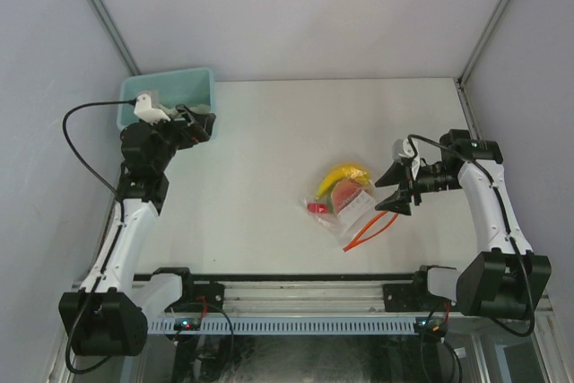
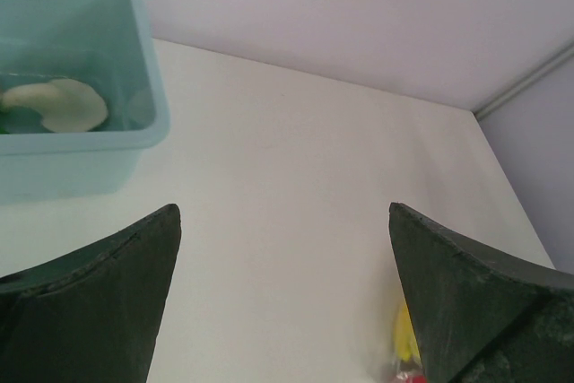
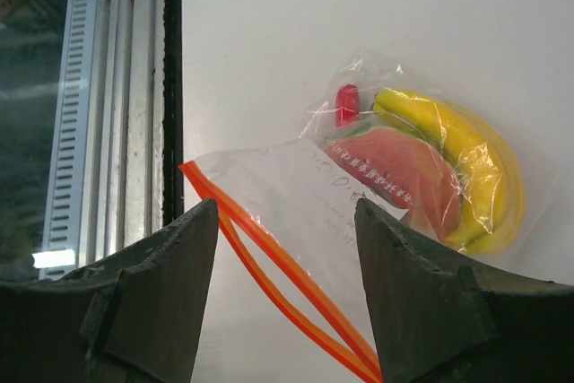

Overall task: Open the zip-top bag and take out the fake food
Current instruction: Pick up the fake fruit from the zipper food storage bag.

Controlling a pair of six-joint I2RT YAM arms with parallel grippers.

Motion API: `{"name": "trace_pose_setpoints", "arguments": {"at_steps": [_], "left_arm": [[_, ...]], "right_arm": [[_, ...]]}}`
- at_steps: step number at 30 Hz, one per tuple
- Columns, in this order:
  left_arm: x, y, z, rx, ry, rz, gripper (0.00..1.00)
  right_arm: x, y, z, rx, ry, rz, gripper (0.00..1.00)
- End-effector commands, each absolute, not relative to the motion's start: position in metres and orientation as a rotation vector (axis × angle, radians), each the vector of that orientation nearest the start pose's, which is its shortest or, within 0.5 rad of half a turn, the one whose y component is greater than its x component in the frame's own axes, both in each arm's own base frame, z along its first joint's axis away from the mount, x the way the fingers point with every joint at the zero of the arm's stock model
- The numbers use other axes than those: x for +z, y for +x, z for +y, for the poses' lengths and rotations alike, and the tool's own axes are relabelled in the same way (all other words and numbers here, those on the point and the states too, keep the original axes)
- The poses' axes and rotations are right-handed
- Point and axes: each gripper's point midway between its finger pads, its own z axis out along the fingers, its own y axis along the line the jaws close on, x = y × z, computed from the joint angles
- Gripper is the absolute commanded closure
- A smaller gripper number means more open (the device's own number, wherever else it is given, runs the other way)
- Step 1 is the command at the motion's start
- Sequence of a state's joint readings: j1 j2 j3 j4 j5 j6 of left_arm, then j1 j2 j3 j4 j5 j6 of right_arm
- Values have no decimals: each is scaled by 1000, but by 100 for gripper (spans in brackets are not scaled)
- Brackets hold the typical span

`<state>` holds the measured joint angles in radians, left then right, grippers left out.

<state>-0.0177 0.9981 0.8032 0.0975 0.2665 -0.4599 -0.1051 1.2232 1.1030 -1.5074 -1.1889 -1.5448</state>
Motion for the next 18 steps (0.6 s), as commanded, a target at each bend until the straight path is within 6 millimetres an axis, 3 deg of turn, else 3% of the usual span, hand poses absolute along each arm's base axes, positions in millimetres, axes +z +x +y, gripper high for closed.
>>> {"name": "trace_pose_setpoints", "arguments": {"at_steps": [1, 9, 14, 18], "left_arm": [[273, 343, -106, -689, -88, 1733, 0], [253, 332, -152, -804, -35, 1764, 2], [246, 328, -176, -867, 2, 1782, 3], [242, 326, -201, -923, 51, 1790, 4]], "right_arm": [[216, 166, 127, 890, -1504, 1473, 38], [189, 145, 120, 806, -1644, 1428, 45], [168, 137, 114, 768, -1726, 1421, 57], [150, 142, 109, 704, -1768, 1424, 68]]}}
